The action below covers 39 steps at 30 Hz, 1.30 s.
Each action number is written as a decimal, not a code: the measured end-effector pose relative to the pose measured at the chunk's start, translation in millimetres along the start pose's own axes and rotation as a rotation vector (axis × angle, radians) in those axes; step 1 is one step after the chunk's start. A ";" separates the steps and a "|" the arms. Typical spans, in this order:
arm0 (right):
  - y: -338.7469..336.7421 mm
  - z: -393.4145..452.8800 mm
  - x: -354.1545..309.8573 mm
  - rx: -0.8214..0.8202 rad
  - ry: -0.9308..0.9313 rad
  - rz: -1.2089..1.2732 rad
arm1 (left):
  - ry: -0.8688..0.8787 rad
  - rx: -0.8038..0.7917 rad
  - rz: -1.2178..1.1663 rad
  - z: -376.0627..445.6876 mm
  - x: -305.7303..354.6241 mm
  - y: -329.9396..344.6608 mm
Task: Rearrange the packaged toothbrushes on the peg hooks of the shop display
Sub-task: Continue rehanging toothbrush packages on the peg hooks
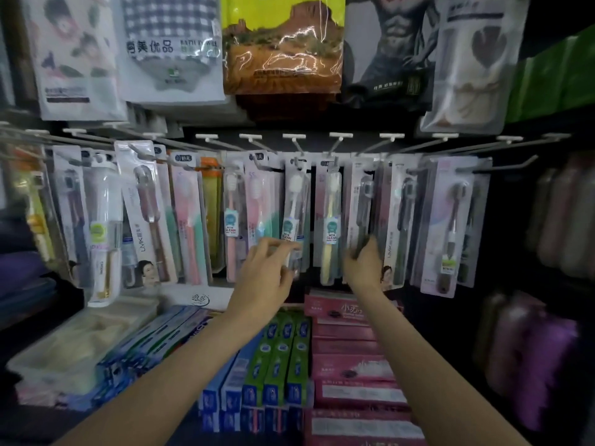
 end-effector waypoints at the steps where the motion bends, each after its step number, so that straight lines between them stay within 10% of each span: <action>1: 0.5 5.4 -0.7 -0.048 0.094 0.033 | 0.002 0.001 0.010 0.3 1.4 1.1; 11: 0.2 -31.6 -3.6 -0.131 -0.023 0.192 | -0.049 -0.029 -0.068 13.8 12.4 17.1; 23: -22.1 -54.2 -3.5 -0.545 -0.192 0.257 | -0.518 -0.117 -0.519 29.9 19.6 32.4; 31: -86.2 -27.8 26.6 0.236 -0.097 0.069 | -0.445 -0.062 -0.374 30.4 10.0 29.5; 39: -71.4 -14.6 31.1 -0.046 0.026 0.129 | -0.402 -0.085 -0.332 30.5 9.5 29.3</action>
Point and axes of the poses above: each hand's wrist, its own z-axis towards the middle knuckle, its own y-axis out of the palm, x = y × z, the point moved 1 cm from there along z, towards the middle knuckle, and after that the axes turned 3 degrees about -z, right-handed, at the moved point
